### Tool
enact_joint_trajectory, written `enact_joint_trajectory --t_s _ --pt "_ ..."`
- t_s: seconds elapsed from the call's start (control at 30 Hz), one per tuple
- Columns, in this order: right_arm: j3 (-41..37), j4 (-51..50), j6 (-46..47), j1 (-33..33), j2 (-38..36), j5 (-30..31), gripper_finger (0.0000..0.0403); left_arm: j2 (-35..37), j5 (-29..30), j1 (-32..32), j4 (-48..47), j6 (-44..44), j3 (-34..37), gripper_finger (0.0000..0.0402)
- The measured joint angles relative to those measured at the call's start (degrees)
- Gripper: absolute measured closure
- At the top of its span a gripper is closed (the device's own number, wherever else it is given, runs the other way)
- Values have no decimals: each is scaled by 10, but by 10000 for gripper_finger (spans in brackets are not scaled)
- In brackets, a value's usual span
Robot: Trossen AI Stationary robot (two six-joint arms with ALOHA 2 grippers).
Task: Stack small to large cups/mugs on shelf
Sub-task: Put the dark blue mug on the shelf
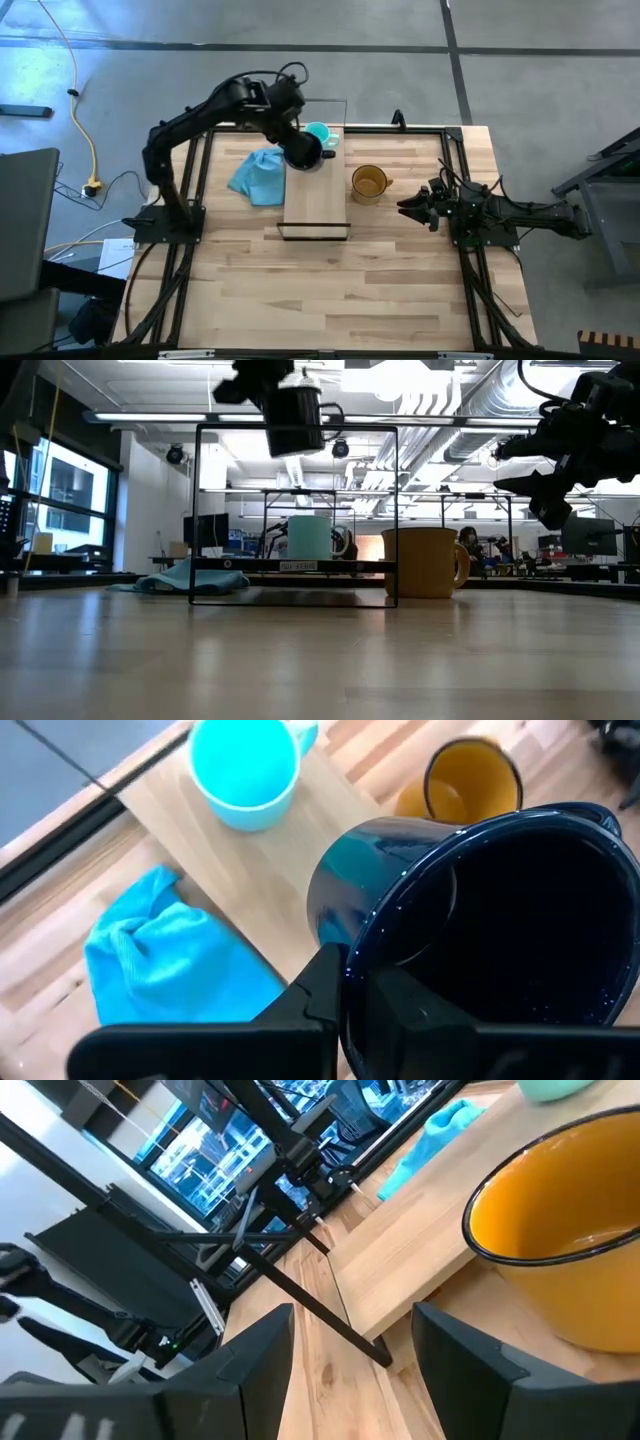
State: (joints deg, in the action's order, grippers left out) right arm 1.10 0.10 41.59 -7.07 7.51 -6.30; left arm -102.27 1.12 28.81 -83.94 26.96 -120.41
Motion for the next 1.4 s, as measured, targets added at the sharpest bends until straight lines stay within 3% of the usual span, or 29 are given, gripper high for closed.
enact_joint_trajectory --t_s 0.5,1.07,1.4 --pt "0 0 5 0 0 -1 208 -89 -63 46 5 -88 0 395" --pt "0 -2 4 0 0 8 208 -148 -82 51 25 -86 1 395" --pt "0 -2 -7 0 0 9 208 -160 -76 49 22 -36 1 396"
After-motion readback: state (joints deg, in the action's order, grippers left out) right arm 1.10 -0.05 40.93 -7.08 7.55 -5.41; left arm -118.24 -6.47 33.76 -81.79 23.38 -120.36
